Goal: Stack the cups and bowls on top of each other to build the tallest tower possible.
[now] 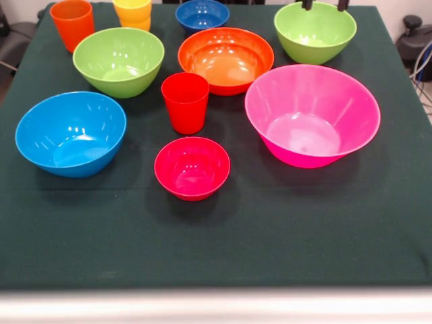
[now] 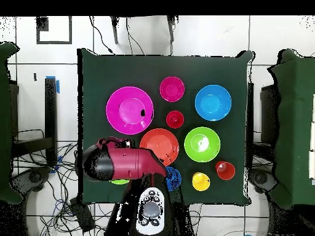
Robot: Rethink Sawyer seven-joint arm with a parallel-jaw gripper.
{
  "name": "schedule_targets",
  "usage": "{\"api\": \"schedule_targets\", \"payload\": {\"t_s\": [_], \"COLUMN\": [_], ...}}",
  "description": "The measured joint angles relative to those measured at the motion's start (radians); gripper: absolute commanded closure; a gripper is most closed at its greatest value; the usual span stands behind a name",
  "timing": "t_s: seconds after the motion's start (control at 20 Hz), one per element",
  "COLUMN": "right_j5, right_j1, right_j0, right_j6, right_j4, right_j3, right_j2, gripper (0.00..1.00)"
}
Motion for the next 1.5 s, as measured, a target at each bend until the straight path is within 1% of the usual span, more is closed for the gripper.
{"api": "schedule_targets", "payload": {"t_s": [0.25,0.3,0.9,1.25,1.5], "right_j5": [0.005,0.007,0.007,0.007,0.007], "right_j1": [-0.011,-0.014,0.014,0.072,0.139], "right_j0": [-0.031,-0.046,-0.049,-0.037,-0.022], "right_j6": [0.0,0.0,0.0,0.0,0.0], "right_j4": [0.0,0.0,0.0,0.0,0.0], "right_j3": [0.0,0.0,-0.024,-0.08,-0.153], "right_j2": [0.011,0.011,0.012,0.011,0.011], "gripper": [0.0,0.0,0.0,0.0,0.0]}}
